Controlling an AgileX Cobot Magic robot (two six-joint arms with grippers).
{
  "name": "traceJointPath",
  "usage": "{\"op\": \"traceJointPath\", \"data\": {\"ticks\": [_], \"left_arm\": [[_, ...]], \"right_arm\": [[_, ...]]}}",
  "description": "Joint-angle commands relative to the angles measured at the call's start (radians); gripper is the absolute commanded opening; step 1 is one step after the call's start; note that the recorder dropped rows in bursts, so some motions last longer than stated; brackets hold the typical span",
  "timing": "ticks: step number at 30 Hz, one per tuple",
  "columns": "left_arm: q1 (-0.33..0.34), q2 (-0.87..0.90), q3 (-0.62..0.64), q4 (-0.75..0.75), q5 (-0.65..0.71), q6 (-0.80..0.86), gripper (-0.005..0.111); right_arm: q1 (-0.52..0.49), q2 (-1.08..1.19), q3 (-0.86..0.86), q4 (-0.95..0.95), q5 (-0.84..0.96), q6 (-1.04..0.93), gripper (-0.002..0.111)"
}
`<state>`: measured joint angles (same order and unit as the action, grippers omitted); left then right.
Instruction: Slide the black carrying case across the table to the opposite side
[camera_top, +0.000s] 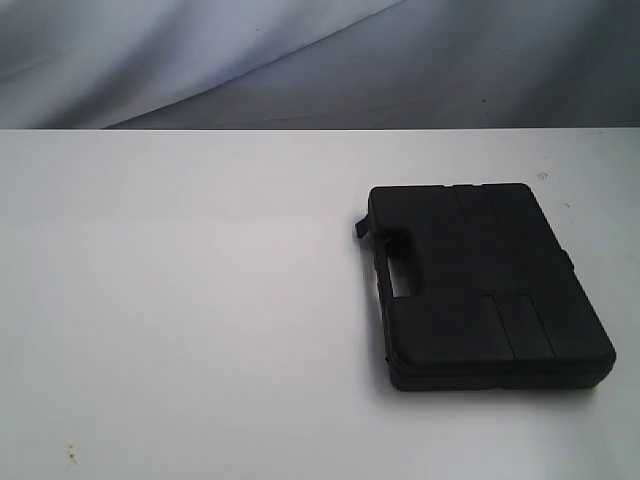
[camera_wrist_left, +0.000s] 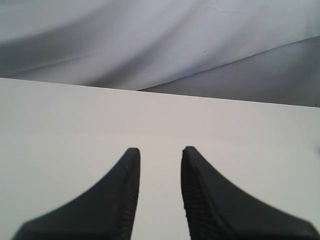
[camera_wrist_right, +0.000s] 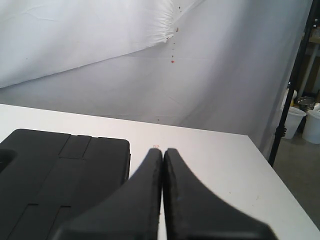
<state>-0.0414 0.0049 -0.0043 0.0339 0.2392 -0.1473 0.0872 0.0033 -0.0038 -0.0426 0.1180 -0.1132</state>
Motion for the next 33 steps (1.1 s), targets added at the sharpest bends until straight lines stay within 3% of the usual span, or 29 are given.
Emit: {"op": "traceJointPath", "data": {"ticks": [1,14,22,28,33], "left_arm": [[0.003,-0.005,0.004,0.005,-0.003,-0.006,0.029],[0.003,-0.005,0.004,0.005,-0.003,-0.006,0.029],[0.003,-0.005,0.004,0.005,-0.003,-0.006,0.029],[0.003,-0.005,0.004,0.005,-0.003,-0.006,0.029],[0.003,-0.005,0.004,0.005,-0.003,-0.006,0.029]], "right_arm": [[-0.008,-0.003,0.004,0.007,0.0,-0.002,0.0],[-0.008,-0.003,0.004,0.003,-0.005,-0.007,0.0],[-0.008,-0.003,0.004,0.018,-0.17,-0.005,0.0],[-0.008,-0.003,0.004,0.301,-0.392,0.198,0.0],[-0.008,-0.003,0.004,0.463,-0.382,0.33,0.0]]}}
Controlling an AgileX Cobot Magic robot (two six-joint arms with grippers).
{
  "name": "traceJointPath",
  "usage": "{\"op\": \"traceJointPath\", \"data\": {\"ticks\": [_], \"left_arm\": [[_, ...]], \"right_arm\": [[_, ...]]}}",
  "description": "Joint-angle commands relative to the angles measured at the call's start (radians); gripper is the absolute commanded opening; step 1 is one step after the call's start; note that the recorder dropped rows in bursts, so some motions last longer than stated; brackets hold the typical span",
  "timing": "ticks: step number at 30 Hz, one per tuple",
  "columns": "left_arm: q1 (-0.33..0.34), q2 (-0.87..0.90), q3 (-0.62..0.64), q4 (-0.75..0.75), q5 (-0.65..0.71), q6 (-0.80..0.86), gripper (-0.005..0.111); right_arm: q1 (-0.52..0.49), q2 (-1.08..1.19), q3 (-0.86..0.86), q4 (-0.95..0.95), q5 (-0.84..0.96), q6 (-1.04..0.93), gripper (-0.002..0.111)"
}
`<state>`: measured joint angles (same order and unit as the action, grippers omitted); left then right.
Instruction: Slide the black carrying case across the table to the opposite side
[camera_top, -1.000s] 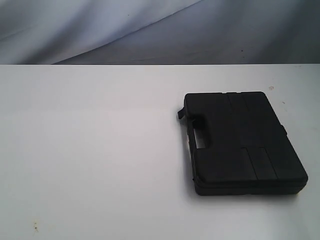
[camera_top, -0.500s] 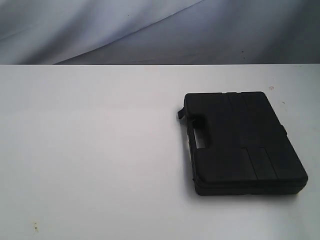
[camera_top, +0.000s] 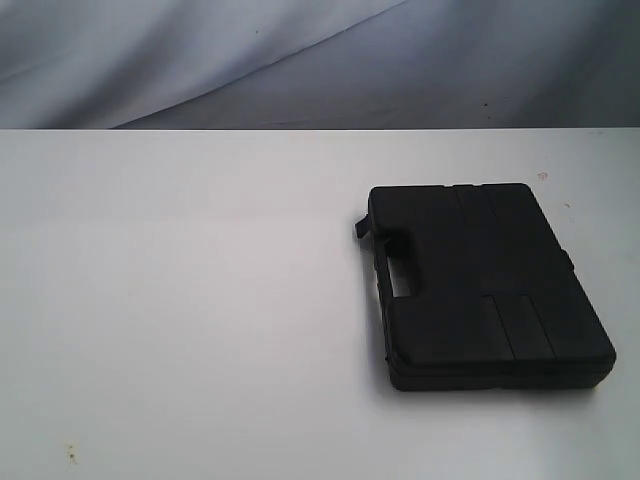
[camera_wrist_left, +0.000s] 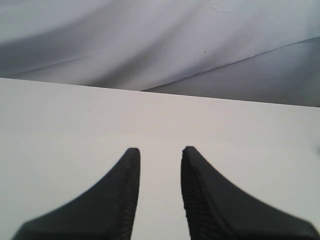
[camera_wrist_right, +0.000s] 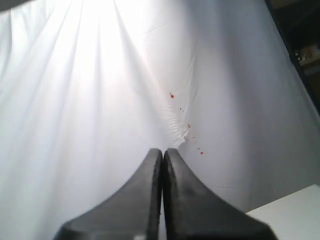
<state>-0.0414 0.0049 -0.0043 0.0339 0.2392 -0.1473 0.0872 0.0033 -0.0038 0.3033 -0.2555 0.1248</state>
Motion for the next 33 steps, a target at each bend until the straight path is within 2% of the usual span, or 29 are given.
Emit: {"op": "traceJointPath", "data": {"ticks": [1,4,8,14,20,23,26,33], "left_arm": [[0.003,-0.005,0.004,0.005,-0.003,-0.006,0.029],[0.003,-0.005,0.004,0.005,-0.003,-0.006,0.029],[0.003,-0.005,0.004,0.005,-0.003,-0.006,0.029],[0.003,-0.005,0.004,0.005,-0.003,-0.006,0.029],[0.003,-0.005,0.004,0.005,-0.003,-0.004,0.029],[0.003,-0.005,0.004,0.005,-0.003,-0.004,0.029],[0.003,-0.005,0.004,0.005,-0.003,-0.004,0.029],[0.003,-0.005,0.004,0.005,-0.003,-0.004,0.029]], "right_arm": [[-0.008,-0.003,0.004,0.117,0.0,0.092,0.0],[-0.008,-0.003,0.004,0.107,0.005,0.088,0.0],[-0.006,-0.003,-0.006,-0.118,0.09,0.1,0.0],[-0.006,-0.003,-0.149,-0.151,0.222,0.09,0.0],[-0.006,0.007,-0.309,-0.35,0.327,0.055,0.0],[-0.006,0.091,-0.371,-0.456,0.363,0.048,0.0],[-0.004,0.209,-0.413,-0.456,0.424,-0.036,0.0],[0.073,0.514,-0.418,-0.42,0.422,-0.038,0.0]]}}
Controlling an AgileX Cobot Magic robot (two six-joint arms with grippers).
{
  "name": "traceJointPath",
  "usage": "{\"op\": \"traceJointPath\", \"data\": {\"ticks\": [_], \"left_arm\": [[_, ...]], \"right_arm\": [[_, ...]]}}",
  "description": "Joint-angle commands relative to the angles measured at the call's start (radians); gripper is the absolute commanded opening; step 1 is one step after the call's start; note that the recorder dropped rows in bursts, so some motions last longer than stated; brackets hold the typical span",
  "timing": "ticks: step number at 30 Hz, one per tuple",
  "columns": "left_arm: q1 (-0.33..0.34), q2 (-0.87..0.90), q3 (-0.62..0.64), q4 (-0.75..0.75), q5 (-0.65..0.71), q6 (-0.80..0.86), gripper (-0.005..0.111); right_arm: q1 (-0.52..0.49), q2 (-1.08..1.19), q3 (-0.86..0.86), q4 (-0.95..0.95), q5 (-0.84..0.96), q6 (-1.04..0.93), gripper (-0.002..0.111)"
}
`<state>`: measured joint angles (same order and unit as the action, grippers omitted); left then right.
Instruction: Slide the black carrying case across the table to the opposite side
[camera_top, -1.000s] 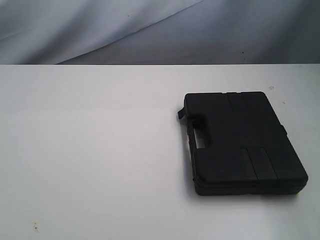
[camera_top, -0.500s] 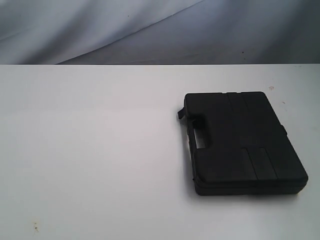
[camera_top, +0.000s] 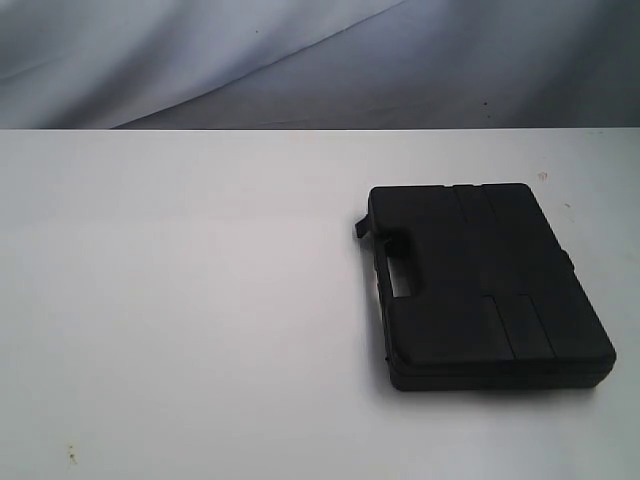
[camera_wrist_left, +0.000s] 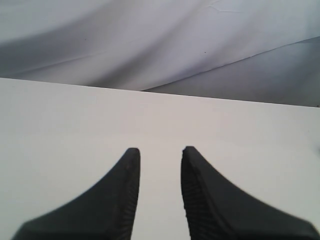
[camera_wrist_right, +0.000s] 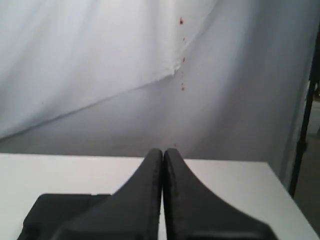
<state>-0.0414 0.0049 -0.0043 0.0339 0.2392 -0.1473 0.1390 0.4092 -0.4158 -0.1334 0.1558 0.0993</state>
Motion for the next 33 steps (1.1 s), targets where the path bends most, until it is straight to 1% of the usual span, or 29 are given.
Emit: {"op": "traceJointPath", "data": {"ticks": [1,5,9,14,18,19,23,24,33], "left_arm": [[0.003,-0.005,0.004,0.005,-0.003,-0.004,0.029],[0.003,-0.005,0.004,0.005,-0.003,-0.004,0.029],[0.003,-0.005,0.004,0.005,-0.003,-0.004,0.029],[0.003,-0.005,0.004,0.005,-0.003,-0.004,0.029],[0.003,-0.005,0.004,0.005,-0.003,-0.004,0.029],[0.003,-0.005,0.004,0.005,-0.003,-0.004,0.029],[0.003,-0.005,0.004,0.005,-0.003,-0.004,0.029],[0.003,-0.005,0.004,0.005,-0.003,-0.004,0.029],[0.003,-0.005,0.004,0.005,-0.003,-0.004,0.029]], "right_arm": [[0.024,0.155,-0.022,0.051,0.042,-0.013,0.0],[0.022,0.246,-0.11,0.075,0.183,-0.013,0.0],[0.041,0.298,-0.184,0.075,0.254,-0.013,0.0],[0.072,0.307,-0.203,0.087,0.256,-0.015,0.0],[0.072,0.307,-0.203,0.103,0.272,-0.024,0.0],[0.072,0.309,-0.203,0.123,0.275,-0.03,0.0],[0.072,0.336,-0.203,0.29,0.282,-0.178,0.0],[0.072,0.345,-0.203,0.305,0.282,-0.193,0.0],[0.072,0.45,-0.203,0.321,0.261,-0.196,0.0]]}}
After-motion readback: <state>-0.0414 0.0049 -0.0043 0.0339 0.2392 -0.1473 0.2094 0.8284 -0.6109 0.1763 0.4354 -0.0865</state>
